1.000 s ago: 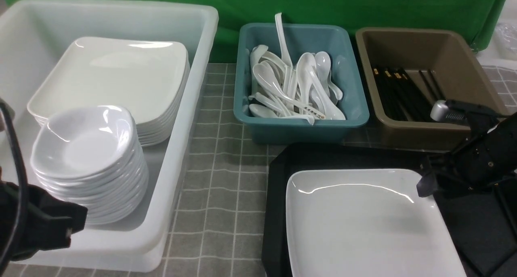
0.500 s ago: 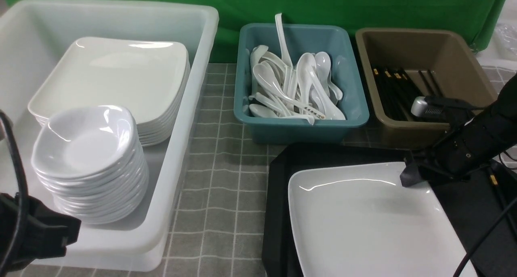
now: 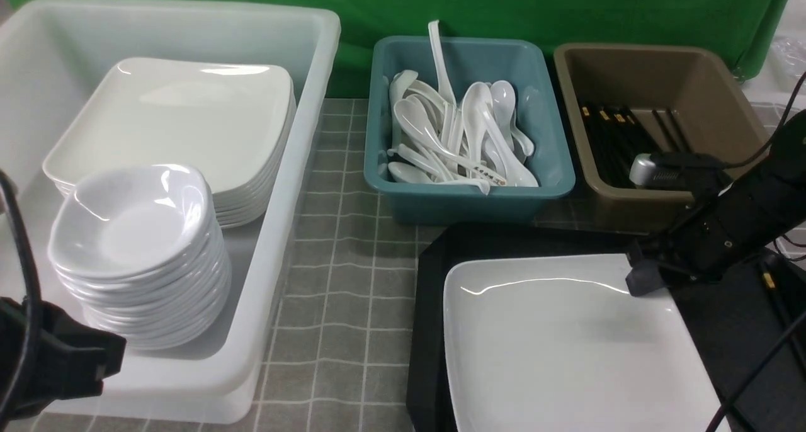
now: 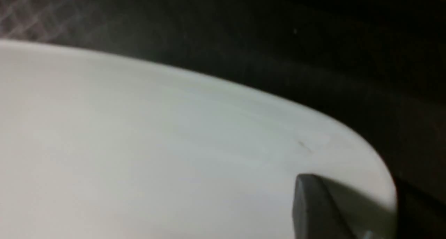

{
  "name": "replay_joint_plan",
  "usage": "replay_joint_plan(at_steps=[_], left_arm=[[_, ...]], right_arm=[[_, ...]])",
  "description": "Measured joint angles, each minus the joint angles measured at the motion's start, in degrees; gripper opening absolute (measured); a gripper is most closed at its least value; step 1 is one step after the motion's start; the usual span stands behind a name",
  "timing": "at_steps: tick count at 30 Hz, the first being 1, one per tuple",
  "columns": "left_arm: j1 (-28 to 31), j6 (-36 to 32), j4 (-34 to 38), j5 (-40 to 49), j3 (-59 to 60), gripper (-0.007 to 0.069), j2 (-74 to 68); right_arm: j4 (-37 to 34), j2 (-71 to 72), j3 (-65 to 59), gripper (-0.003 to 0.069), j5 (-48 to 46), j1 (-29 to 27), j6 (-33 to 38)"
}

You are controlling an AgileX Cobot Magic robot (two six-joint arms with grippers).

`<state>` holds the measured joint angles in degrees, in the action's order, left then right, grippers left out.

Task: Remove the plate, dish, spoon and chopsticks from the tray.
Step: Use the right arm to grab a plate from the dinner plate, then use the right arm to put the plate into the large storage box on the left

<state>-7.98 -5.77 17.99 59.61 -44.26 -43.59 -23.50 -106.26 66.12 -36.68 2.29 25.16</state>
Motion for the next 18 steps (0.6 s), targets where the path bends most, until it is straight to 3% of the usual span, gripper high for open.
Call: replay_joint_plan(at_steps=[9, 18], left_arm=[[0.00, 0.00, -0.95, -0.22, 0.00, 0.0006, 0.00], [0.00, 0.00, -4.98, -3.66, 0.00, 0.0006, 0.00]], right_arm=[[-0.69, 12.90, -0.04, 0.0085, -9.03, 0.18, -0.01], [-0.31, 22.57, -0.11, 0.0052, -11.11, 0.18, -0.15]])
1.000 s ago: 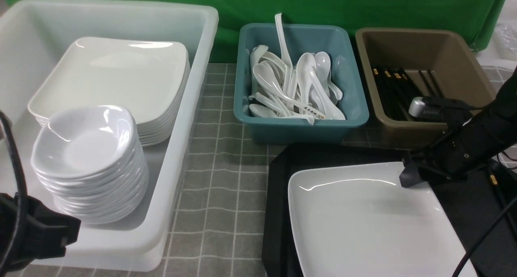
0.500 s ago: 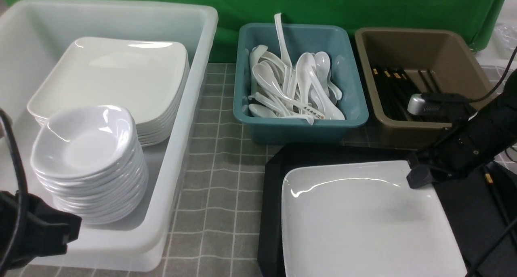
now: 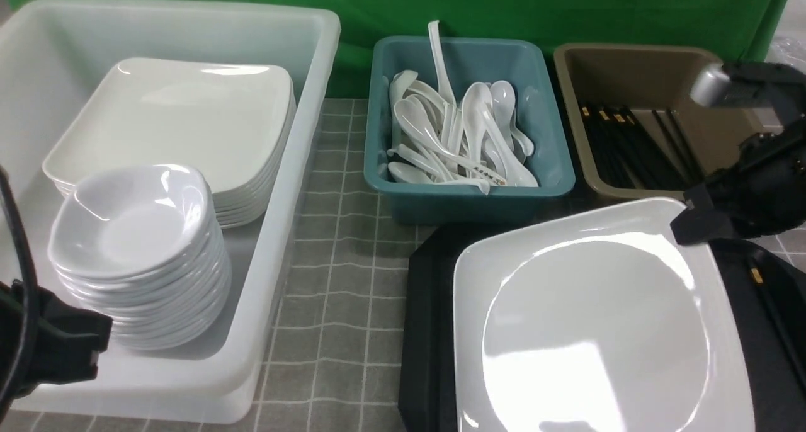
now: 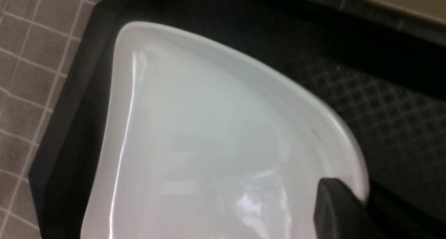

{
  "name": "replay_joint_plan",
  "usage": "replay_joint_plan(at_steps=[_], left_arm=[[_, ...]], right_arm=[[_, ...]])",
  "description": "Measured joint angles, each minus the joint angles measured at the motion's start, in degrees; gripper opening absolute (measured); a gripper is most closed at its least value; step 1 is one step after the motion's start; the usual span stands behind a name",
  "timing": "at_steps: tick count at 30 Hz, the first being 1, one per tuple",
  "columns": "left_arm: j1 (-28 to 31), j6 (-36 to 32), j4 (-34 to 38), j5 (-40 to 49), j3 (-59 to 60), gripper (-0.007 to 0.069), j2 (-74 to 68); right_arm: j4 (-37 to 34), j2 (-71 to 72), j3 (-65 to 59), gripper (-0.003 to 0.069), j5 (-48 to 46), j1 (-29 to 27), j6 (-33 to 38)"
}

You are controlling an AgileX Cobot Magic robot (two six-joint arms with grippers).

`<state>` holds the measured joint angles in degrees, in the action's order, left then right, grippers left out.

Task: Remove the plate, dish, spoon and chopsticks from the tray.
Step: Use the right arm to put the plate into the large storage box on the left

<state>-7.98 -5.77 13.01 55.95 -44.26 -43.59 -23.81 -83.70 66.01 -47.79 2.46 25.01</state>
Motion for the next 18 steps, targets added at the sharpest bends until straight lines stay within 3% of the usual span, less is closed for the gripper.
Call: replay_joint_plan(at_steps=[5, 12, 18], left_arm=[[0.99, 1.30, -4.58, -1.30, 0.00, 0.0006, 0.00], [3.26, 9.30, -7.80, -6.92, -0.70, 0.0006, 0.00], [3.43, 11.13, -7.92, -9.92, -2.34, 0.0006, 0.00]], right_arm=[[0.93, 4.01, 0.84, 0.0052, -0.39, 0.00, 0.00], [-2.11, 7.41, 10.34, 0.0052, -0.78, 0.00, 0.06], [-16.02, 3.29, 22.05, 0.0052, 4.77, 2.61, 3.97]])
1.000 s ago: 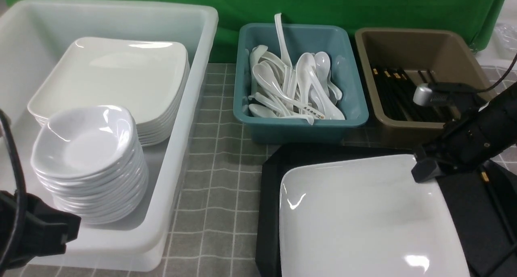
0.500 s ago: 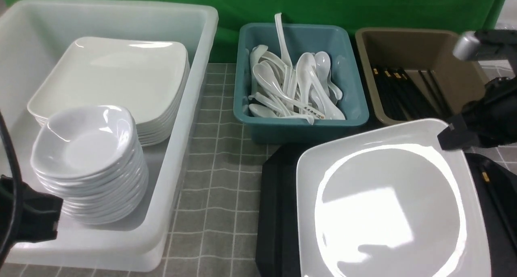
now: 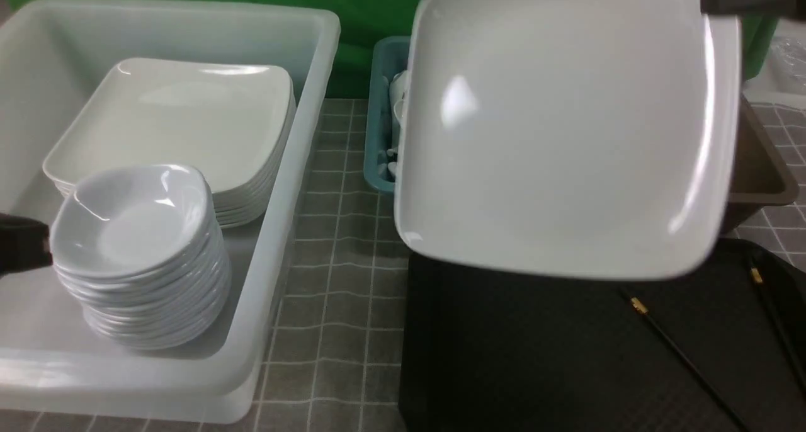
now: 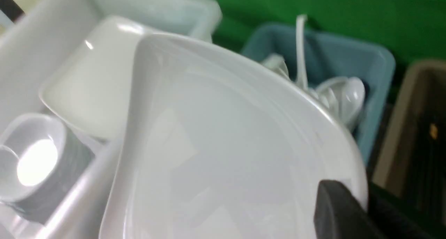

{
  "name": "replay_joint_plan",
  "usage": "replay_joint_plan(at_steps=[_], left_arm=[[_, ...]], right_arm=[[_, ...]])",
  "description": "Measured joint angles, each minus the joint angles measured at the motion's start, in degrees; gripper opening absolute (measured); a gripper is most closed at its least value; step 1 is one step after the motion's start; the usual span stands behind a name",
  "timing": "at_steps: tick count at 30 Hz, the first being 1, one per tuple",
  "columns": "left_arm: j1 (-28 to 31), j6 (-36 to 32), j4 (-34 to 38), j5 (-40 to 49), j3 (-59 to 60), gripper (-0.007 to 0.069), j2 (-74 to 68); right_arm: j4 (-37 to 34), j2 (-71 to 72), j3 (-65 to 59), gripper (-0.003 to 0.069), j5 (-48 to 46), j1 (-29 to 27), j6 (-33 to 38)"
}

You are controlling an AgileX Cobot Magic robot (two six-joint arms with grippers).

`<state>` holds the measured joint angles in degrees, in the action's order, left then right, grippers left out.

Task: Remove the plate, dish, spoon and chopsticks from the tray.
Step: Use the right arm to put the plate into the large storage box on the left

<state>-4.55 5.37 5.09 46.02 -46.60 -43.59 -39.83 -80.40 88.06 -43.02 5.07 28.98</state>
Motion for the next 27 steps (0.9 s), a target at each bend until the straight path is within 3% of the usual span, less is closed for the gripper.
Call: replay_joint_plan(at_steps=[3, 15, 27], left_arm=[[0.12, 1.48, 0.28, -0.78, 0.00, 0.0006, 0.00], [0.17, 6.66, 1.51, -5.21, 0.00, 0.0006, 0.00], [0.17, 6.85, 1.76, -4.53, 0.00, 0.0006, 0.00]], right_arm=[[-3.58, -4.68, 4.83, 0.0052, 6.31, 5.42, 0.44], [-4.46, -29.90, 24.38, 0.0052, 29.26, 24.82, -5.66], [-4.88, -47.21, 37.41, 0.0052, 44.56, 31.98, -6.88]])
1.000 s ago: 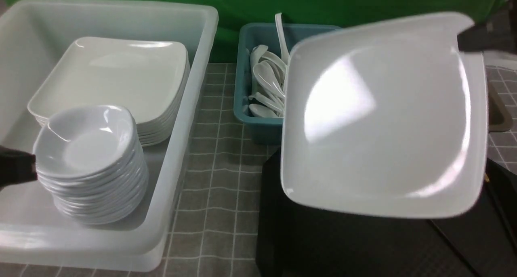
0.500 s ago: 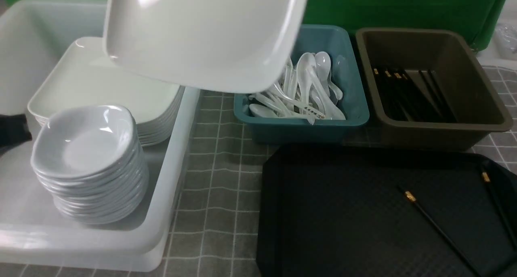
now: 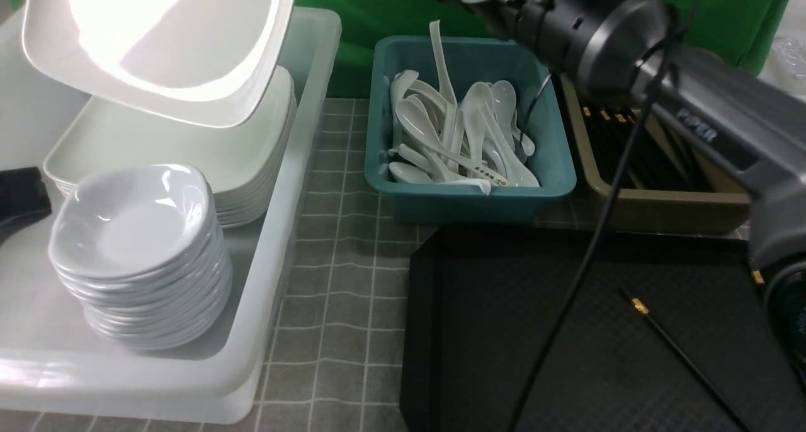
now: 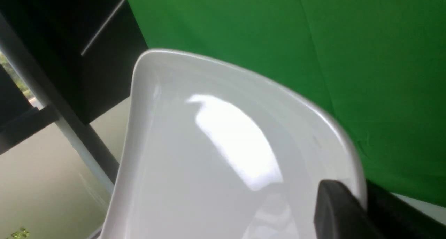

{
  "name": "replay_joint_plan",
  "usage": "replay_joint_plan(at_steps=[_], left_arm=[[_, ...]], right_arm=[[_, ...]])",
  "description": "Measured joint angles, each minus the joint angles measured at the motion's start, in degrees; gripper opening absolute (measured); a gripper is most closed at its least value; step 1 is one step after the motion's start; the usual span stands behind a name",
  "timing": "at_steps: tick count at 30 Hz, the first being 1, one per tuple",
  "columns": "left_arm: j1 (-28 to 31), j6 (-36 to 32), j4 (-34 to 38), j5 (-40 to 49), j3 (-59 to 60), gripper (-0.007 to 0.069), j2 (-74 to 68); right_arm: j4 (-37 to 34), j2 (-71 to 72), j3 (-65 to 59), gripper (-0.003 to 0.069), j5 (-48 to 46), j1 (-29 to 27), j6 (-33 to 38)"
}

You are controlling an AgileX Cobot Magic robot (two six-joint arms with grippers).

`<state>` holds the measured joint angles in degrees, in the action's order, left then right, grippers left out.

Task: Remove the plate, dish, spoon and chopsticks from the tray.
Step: Use the right arm to put the plate into the large storage box on the left

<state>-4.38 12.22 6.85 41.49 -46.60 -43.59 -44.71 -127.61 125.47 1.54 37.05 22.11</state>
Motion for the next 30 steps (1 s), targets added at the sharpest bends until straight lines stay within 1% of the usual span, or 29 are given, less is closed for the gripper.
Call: replay_joint_plan(at_steps=[8, 22, 25, 30], left_arm=[[0.00, 0.00, 0.17, 1.47, 0.00, 0.0006, 0.00], [0.00, -1.42, 0.86, 4.69, 0.00, 0.0006, 0.00], [0.00, -1.55, 0.86, 4.69, 0.00, 0.0006, 0.00], [0.00, -2.73, 0.86, 4.69, 0.00, 0.0006, 0.00]], right_arm=[[0.06, -5.53, 0.00, 0.0052, 7.69, 1.77, 2.63], [-0.47, -8.47, 0.56, 0.0058, 7.09, 2.00, 4.41], [-0.61, -8.63, 0.60, 0.0070, 7.15, 2.00, 4.59], [-1.05, -9.27, 0.81, 0.0141, 8.00, 2.00, 10.63]])
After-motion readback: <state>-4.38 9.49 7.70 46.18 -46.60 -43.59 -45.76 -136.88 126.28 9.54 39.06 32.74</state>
